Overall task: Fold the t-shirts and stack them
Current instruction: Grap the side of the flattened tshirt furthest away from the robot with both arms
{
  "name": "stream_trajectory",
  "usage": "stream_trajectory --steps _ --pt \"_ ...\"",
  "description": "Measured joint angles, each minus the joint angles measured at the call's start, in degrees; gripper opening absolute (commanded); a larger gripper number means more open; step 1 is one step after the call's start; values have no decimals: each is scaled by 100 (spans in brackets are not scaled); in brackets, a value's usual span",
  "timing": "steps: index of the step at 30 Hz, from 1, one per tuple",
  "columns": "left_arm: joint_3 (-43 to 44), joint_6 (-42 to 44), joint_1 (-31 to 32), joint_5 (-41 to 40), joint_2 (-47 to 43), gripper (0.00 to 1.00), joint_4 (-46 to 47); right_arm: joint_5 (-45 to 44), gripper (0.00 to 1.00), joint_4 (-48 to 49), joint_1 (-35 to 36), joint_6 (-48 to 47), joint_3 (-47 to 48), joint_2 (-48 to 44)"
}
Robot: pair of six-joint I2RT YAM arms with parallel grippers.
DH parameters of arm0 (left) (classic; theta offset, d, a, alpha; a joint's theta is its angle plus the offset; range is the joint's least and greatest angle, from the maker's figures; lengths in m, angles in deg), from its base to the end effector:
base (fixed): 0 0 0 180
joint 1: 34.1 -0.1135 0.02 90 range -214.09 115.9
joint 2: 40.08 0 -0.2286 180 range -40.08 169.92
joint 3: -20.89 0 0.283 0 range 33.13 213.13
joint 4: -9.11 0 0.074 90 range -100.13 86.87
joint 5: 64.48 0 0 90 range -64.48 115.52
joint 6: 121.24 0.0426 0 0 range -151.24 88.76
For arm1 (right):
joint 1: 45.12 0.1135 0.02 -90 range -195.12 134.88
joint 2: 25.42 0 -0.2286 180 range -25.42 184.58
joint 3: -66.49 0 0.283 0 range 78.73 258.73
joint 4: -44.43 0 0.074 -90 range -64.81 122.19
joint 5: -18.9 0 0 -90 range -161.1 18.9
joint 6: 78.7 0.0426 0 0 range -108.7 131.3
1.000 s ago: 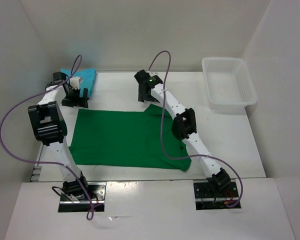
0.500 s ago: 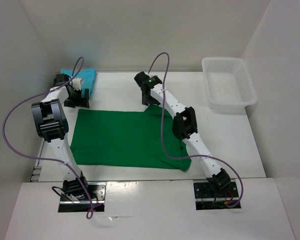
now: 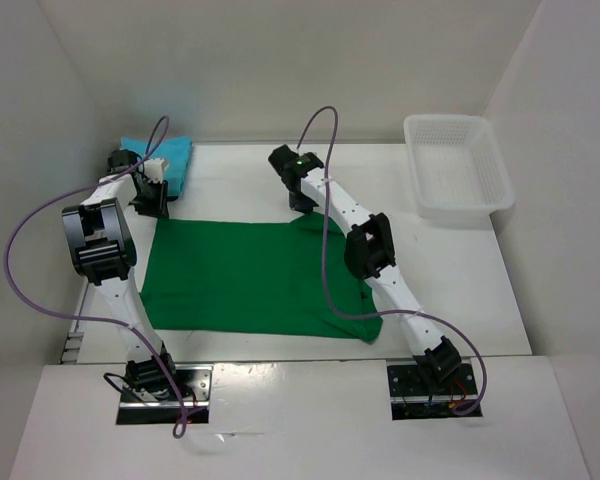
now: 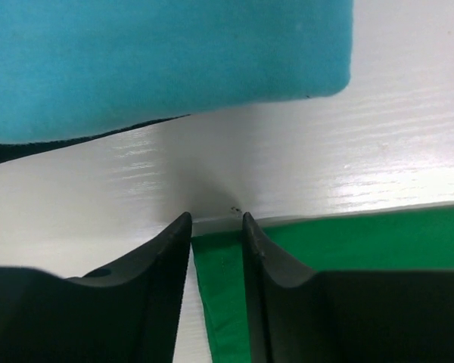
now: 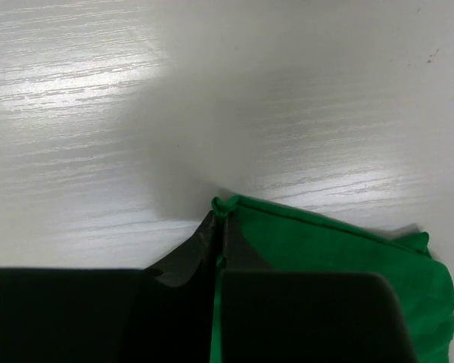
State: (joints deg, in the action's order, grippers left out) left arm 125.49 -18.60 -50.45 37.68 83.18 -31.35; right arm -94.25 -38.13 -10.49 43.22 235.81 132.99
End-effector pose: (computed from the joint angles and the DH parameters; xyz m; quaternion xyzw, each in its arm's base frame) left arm 0.4563 0.1245 0.1149 -0.0028 0.9589 -0.0326 0.2819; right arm 0.4588 0.2965 0.1438 0.0091 0.9676 -0.0799 0.2393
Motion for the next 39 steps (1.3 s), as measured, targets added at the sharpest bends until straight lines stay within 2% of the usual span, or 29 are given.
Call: stream_trajectory --steps 1,6,7,9,11,12,13,14,15,18,23,25,29,30,33,34,39 --pt "0 22 0 20 0 30 -20 -2 0 -9 0 -2 0 -2" --pt "0 50 2 157 -15 3 -149 -13 0 -55 13 0 -35 -31" --pt "-13 55 2 210 -26 3 -201 -15 0 -68 22 0 -72 -52" --pt "-116 66 7 284 -98 10 -264 -22 0 -114 39 0 -190 -118" --pt "-208 74 7 323 -170 10 -365 -24 0 -166 74 0 -269 -173" --pt "-243 72 7 326 -201 13 -411 -24 0 -190 94 0 -293 -190" --pt "-262 72 7 328 -216 26 -448 -26 0 -210 116 0 -302 -208" --pt "-273 76 7 343 -227 71 -481 -26 0 -219 138 0 -302 -219" --pt "-273 94 7 369 -236 78 -509 -26 0 -225 162 0 -302 -229" --pt "-273 76 35 382 -343 94 -568 -28 0 -236 234 0 -302 -267" --pt "-330 46 28 140 -361 96 -555 -39 0 -240 326 -2 -302 -304" --pt "-343 44 20 98 -363 93 -544 -44 0 -243 345 -2 -302 -306" --pt "-350 42 4 120 -361 67 -581 -44 0 -243 354 -2 -302 -306" --pt "-350 55 4 162 -352 54 -605 -44 0 -245 354 -2 -302 -306" --pt "-354 70 4 299 -334 30 -669 -44 0 -245 354 -2 -302 -306" --pt "-354 79 0 339 -328 16 -702 -44 0 -245 354 -2 -302 -306" --pt "-358 70 -4 457 -317 0 -776 -44 0 -243 354 -2 -321 -337"
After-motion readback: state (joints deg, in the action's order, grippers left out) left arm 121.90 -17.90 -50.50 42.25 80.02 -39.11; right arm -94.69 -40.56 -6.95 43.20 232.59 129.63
